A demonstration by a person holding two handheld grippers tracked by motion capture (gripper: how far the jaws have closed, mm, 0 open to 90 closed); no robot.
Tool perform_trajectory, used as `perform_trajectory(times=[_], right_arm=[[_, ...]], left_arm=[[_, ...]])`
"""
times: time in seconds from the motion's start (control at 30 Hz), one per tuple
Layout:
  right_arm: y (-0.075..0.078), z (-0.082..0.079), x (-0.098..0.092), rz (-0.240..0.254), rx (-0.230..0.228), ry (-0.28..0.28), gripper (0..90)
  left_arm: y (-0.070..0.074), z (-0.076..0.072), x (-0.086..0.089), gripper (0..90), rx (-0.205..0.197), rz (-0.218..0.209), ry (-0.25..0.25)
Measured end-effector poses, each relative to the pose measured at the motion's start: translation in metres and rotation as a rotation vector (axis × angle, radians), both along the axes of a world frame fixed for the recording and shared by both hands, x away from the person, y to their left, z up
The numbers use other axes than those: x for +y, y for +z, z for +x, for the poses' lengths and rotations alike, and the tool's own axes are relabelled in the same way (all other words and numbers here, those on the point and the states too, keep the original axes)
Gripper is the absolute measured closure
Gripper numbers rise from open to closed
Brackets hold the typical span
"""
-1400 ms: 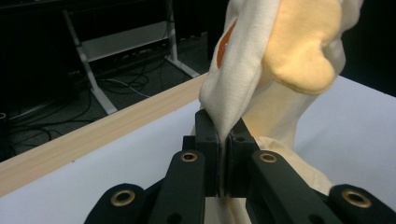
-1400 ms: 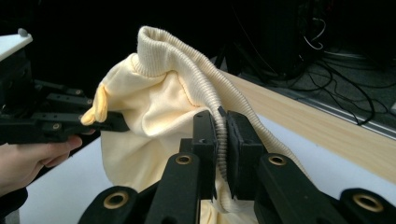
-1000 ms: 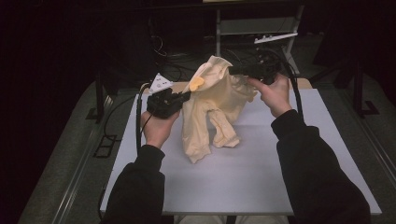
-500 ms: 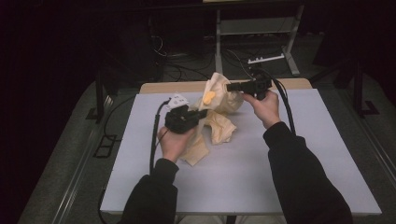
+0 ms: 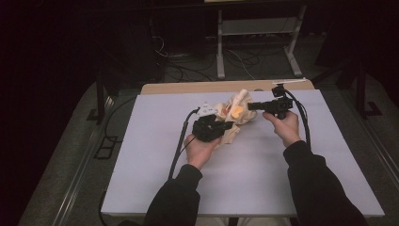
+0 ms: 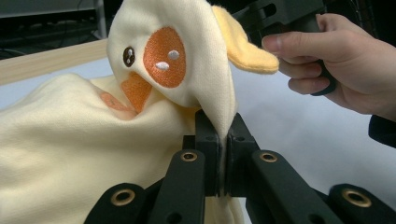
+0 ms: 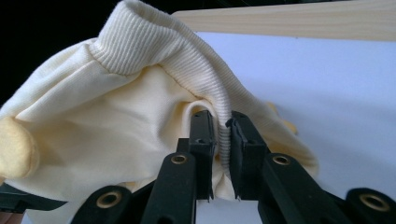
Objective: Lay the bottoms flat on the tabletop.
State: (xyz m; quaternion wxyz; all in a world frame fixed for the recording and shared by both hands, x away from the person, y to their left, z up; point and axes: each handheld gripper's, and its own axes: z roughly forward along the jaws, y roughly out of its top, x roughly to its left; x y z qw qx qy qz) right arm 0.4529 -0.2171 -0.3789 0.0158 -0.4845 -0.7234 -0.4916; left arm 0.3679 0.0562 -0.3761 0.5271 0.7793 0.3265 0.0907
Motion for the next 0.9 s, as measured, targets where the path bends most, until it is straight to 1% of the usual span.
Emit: perform_trajectory(times=[0.07,0.13,0.2,0.23,0.3,0.33,0.4,0.47,0.53,0.67,0.73,0.8,0.9], right_arm=[[0.000,-0.003,-0.003,-0.015,-0.001,-0.002,76.3],[0.001,-0.005,-0.004,-0.028,-0.004,-0.003,72.4],[0.003,-0.008,-0.005,-0.045,-0.015,0.000,65.9],[0.005,-0.011,-0.005,-0.051,-0.024,-0.003,60.8],[0.007,-0.015,-0.007,-0.040,-0.030,-0.004,56.2],[0.008,-0.017,-0.008,-0.045,-0.037,-0.005,53.6],[0.009,-0.021,-0.011,-0.050,-0.043,-0.002,49.3],[0.011,-0.024,-0.014,-0.037,-0.046,0.014,43.2],[0.015,-0.028,-0.016,-0.025,-0.045,0.026,39.2],[0.021,-0.036,-0.018,-0.043,-0.050,0.039,33.2],[0.024,-0.038,-0.017,-0.064,-0.050,0.038,26.3],[0.027,-0.041,-0.017,-0.085,-0.054,0.038,22.5],[0.031,-0.045,-0.017,-0.078,-0.062,0.052,15.6]], left_arm=[[0.000,0.000,-0.003,84.9,0.000,0.005,-0.006],[-0.001,-0.001,-0.005,84.9,0.001,0.002,-0.007],[-0.001,-0.002,-0.007,84.9,-0.007,0.019,-0.004],[-0.002,-0.003,-0.007,84.9,-0.012,0.028,-0.004],[-0.004,-0.004,-0.010,84.9,-0.018,0.038,-0.006],[-0.005,-0.004,-0.011,84.9,-0.016,0.040,-0.005],[-0.006,-0.003,-0.013,84.9,-0.013,0.038,-0.005],[-0.007,-0.003,-0.014,84.9,-0.010,0.036,-0.004],[-0.007,-0.002,-0.016,84.9,-0.005,0.033,-0.003],[-0.007,0.000,-0.019,84.9,-0.001,0.031,0.002],[-0.007,0.001,-0.020,84.9,0.001,0.028,0.007],[-0.007,0.002,-0.022,84.9,0.004,0.029,0.008],[-0.009,0.002,-0.025,84.8,0.004,0.030,0.012]])
